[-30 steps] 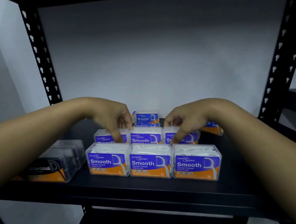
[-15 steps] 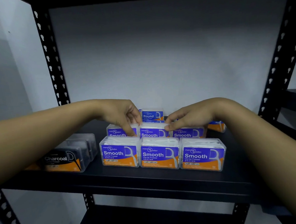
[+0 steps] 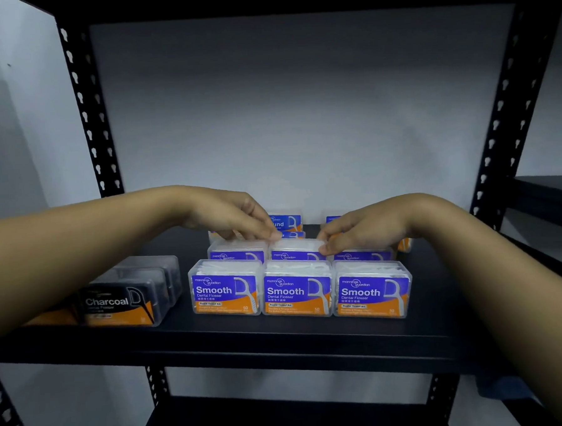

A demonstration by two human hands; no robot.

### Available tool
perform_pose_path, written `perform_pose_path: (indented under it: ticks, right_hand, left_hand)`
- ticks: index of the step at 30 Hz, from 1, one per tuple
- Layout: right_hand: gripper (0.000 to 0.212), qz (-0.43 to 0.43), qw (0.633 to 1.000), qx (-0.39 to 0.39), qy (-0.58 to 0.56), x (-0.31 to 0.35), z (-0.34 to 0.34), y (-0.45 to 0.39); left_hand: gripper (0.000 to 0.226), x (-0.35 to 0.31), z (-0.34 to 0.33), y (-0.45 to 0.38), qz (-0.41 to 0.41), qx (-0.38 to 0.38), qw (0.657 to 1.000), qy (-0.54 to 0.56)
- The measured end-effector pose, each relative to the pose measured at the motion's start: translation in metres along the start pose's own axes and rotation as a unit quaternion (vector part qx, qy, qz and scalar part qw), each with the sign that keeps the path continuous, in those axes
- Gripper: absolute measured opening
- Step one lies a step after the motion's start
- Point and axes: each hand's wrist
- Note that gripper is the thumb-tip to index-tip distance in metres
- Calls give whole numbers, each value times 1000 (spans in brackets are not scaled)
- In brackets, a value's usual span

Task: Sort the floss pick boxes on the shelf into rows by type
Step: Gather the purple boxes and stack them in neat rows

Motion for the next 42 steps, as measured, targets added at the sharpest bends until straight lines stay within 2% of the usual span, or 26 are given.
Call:
perform_pose_path:
  ticks: [5,9,13,17,23,29,37,42]
  right_hand:
    - [43,-5,1000,-1,-14,2,-6,4]
    - [54,-15,998,8,-66,-1,-6,1]
    - [45,-18,996,-15,-91,-2,-13,3]
    - [46,2,995,-20,-97,-2,-20,6]
    - [53,33,997,-47,-43,0,-31,10]
    - [55,33,992,-106,62,10,-47,24]
    - [55,41,972,-229,28,6,-72,19]
    - [56,39,964,-260,41,5,-77,19]
  left_hand:
    - [41,-8,-22,-1,52,-104,990,-82]
    - [44,-18,-38,-3,77,-157,979,-102]
    - [44,-21,-44,1,72,-158,980,-98]
    - [38,-16,-47,4,58,-166,979,-103]
    - [38,-15,-54,12,47,-170,977,-123]
    - [38,-15,-70,14,33,-205,968,-141]
    - [42,-8,-80,9,8,-278,949,-151]
    - [38,-7,-80,4,10,-308,936,-170]
Point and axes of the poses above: each hand's wrist, its own y-axis away from the middle knuckle, its own z-axis out of the back of the hand, x = y × z, and after that the axes turned 13 degrees about x, right-handed
